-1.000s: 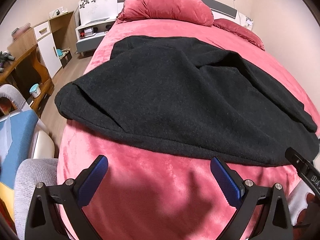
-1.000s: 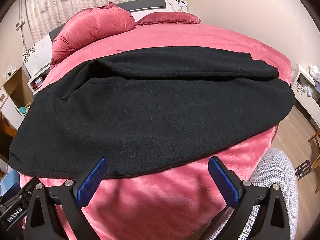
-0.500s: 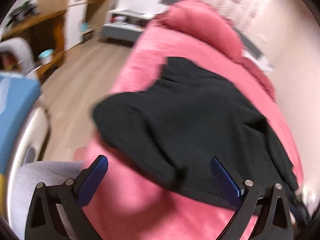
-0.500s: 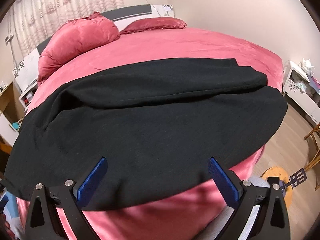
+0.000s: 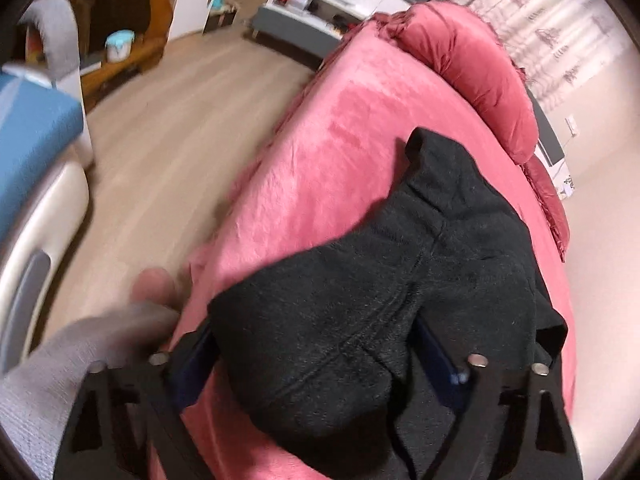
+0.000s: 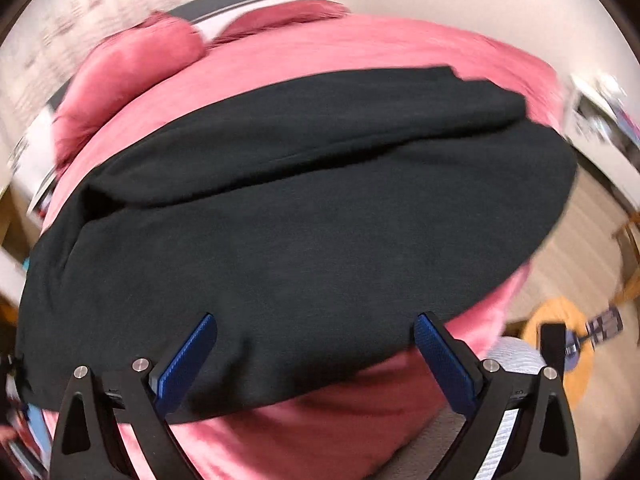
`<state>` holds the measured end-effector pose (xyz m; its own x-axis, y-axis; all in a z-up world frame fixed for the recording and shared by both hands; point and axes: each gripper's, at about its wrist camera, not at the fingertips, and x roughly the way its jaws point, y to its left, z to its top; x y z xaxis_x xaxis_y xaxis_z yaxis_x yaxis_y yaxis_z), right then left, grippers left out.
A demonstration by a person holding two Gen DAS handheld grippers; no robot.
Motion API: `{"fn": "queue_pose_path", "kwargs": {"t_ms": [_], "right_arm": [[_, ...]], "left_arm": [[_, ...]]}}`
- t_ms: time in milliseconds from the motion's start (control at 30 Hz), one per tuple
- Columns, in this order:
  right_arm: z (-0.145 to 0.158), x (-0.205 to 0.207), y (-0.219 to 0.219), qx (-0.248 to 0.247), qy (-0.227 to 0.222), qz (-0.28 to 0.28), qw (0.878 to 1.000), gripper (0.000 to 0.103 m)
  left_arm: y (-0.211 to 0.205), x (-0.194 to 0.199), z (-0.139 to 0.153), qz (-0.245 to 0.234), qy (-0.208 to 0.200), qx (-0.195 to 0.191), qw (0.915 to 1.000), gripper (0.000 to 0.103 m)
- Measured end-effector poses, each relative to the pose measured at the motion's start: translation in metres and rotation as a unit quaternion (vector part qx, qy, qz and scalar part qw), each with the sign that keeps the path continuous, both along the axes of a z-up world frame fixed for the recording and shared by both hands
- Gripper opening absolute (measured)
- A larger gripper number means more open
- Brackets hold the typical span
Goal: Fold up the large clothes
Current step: 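Grasp the black garment's hem with the left gripper while the right gripper grasps it too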
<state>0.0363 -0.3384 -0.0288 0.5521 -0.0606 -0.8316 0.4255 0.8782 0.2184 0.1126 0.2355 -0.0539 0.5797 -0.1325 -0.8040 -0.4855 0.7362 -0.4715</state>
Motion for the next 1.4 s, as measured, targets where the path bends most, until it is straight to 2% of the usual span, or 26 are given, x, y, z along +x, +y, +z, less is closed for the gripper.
{"fn": "queue_pose_path", "kwargs": {"t_ms": [67,100,200,267,400,500,567,633,667,700,733,767,800,867,933,967,1000,1067,1100,1167,1300,1400], "right_arm": [[0.001,-0.006,-0.025,0.013,0.005,-0.040,0.999,0.099],[0.003,-0.010,-0.041,0.022,0.004,-0.065,0.998,0.099],[0.005,-0.025,-0.099,0.056,-0.010,-0.151,0.987,0.099],[0.003,-0.036,-0.140,0.075,-0.022,-0.206,0.975,0.099],[-0.011,-0.049,-0.211,0.099,-0.017,-0.281,0.954,0.091],[-0.029,-0.051,-0.247,0.127,-0.018,-0.286,0.949,0.090],[-0.044,-0.047,-0.263,0.156,-0.008,-0.282,0.947,0.086],[-0.061,-0.040,-0.277,0.206,-0.012,-0.271,0.940,0.075],[-0.067,-0.036,-0.281,0.225,-0.016,-0.266,0.937,0.060],[-0.072,-0.034,-0.283,0.241,-0.022,-0.260,0.935,0.038],[-0.075,-0.035,-0.289,0.251,-0.034,-0.251,0.934,0.030],[-0.071,-0.033,-0.286,0.241,-0.037,-0.244,0.939,0.020],[-0.062,-0.033,-0.281,0.206,-0.027,-0.239,0.948,0.013],[-0.050,-0.031,-0.278,0.154,-0.014,-0.230,0.961,0.013],[-0.050,-0.032,-0.280,0.149,0.001,-0.230,0.962,0.014],[-0.053,-0.034,-0.285,0.163,0.001,-0.230,0.959,0.017],[-0.054,-0.034,-0.287,0.173,-0.002,-0.235,0.956,0.023],[-0.050,-0.038,-0.295,0.169,-0.009,-0.253,0.953,0.027],[-0.043,-0.042,-0.297,0.155,-0.017,-0.265,0.951,0.030],[-0.025,-0.046,-0.296,0.114,-0.038,-0.282,0.952,0.034],[0.003,-0.018,-0.292,0.063,-0.053,-0.235,0.968,0.037],[0.016,0.012,-0.282,0.041,-0.050,-0.192,0.979,0.042]], "left_arm": [[0.001,0.000,0.000,-0.006,0.002,-0.019,0.9998,0.068],[0.002,-0.001,0.003,-0.015,-0.007,-0.021,0.9996,0.059],[-0.003,-0.006,0.019,-0.045,-0.030,-0.008,0.9985,0.042],[-0.008,-0.012,0.034,-0.064,-0.054,0.004,0.9965,0.038],[-0.010,-0.023,0.049,-0.066,-0.076,-0.004,0.9949,0.033],[-0.009,-0.035,0.056,-0.058,-0.085,-0.009,0.9946,0.032],[-0.005,-0.039,0.059,-0.053,-0.085,-0.015,0.9949,0.032],[-0.003,-0.046,0.062,-0.048,-0.084,-0.016,0.9952,0.031],[-0.002,-0.045,0.061,-0.048,-0.083,-0.014,0.9953,0.031],[-0.002,-0.047,0.062,-0.048,-0.084,-0.010,0.9953,0.030],[-0.002,-0.052,0.064,-0.048,-0.087,-0.006,0.9950,0.030],[-0.002,-0.057,0.066,-0.048,-0.088,-0.003,0.9950,0.030],[0.001,-0.062,0.067,-0.048,-0.087,0.000,0.9950,0.030],[-0.001,-0.064,0.061,-0.064,-0.069,0.022,0.9954,0.031],[-0.003,-0.060,0.052,-0.088,-0.042,0.039,0.9944,0.036],[-0.003,-0.058,0.050,-0.094,-0.030,0.040,0.9943,0.046],[-0.001,-0.057,0.048,-0.091,-0.021,0.035,0.9950,0.051],[0.008,-0.058,0.049,-0.078,-0.027,0.005,0.9966,0.056],[0.014,-0.057,0.050,-0.069,-0.032,-0.016,0.9969,0.059],[0.019,-0.051,0.057,-0.061,-0.035,-0.024,0.9973,0.060],[0.012,-0.038,0.078,-0.092,-0.041,-0.009,0.9948,0.060],[0.024,-0.037,0.093,-0.110,-0.030,0.031,0.9930,0.061]]}}
